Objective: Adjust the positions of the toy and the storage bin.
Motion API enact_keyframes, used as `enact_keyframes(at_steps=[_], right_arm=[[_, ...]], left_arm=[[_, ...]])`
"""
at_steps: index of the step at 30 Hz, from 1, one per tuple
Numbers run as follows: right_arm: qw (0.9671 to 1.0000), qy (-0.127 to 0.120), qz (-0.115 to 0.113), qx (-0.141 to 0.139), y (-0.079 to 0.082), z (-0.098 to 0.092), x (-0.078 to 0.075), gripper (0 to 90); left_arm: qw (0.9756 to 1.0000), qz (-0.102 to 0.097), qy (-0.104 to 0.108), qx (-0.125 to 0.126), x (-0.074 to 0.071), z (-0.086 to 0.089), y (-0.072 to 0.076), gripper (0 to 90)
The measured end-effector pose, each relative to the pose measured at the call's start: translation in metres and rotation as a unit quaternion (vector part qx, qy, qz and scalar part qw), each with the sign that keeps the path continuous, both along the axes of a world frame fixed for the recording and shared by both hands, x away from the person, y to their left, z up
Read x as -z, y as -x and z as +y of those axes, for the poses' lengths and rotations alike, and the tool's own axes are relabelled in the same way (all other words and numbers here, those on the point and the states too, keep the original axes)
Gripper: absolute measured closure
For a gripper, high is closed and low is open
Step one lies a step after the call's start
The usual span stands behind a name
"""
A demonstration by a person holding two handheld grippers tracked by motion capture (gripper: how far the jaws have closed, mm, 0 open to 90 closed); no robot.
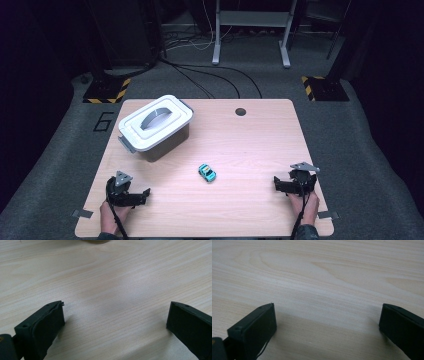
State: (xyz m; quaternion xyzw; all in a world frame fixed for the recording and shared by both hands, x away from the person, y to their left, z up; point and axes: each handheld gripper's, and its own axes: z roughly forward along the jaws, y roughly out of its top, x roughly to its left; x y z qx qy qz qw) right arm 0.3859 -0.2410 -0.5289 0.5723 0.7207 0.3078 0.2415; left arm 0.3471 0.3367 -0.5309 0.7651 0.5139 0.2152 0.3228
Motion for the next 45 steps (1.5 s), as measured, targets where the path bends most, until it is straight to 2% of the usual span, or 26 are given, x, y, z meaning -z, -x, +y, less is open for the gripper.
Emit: enact_keyframes(at_steps=[14,21,26,29,31,33,41,45], right_arm=[[1.0000,0.002,0.000,-0.008,0.000,0.000,0.000,1.0],[0.9999,0.002,-0.003,-0.012,0.001,0.001,0.000,2.8],[0.9997,0.010,-0.001,-0.022,0.001,0.003,-0.002,3.5],[0.9998,-0.003,0.000,-0.020,0.003,0.006,-0.004,3.4],[0.9996,-0.008,0.001,-0.026,0.005,0.012,-0.006,4.0],[0.9993,-0.001,0.000,-0.038,0.006,0.019,-0.009,4.4],[0.9976,-0.012,0.006,-0.067,0.004,0.045,-0.018,5.4],[0.9966,-0.021,0.003,-0.079,0.002,0.059,-0.024,5.2]], left_arm=[[1.0000,-0.005,-0.002,-0.003,0.001,-0.001,0.000,0.8],[1.0000,0.000,-0.003,-0.001,0.000,0.000,0.000,0.9],[1.0000,-0.003,0.000,-0.003,0.000,-0.001,0.000,0.8],[1.0000,-0.003,0.000,-0.002,0.000,-0.001,0.000,0.8],[1.0000,-0.003,-0.001,-0.003,0.000,-0.001,0.000,0.8],[1.0000,-0.003,-0.001,-0.003,0.000,-0.001,0.000,0.8],[1.0000,-0.002,0.002,-0.005,0.001,-0.001,0.000,0.8],[1.0000,-0.002,0.002,-0.005,0.001,-0.001,0.000,0.8]])
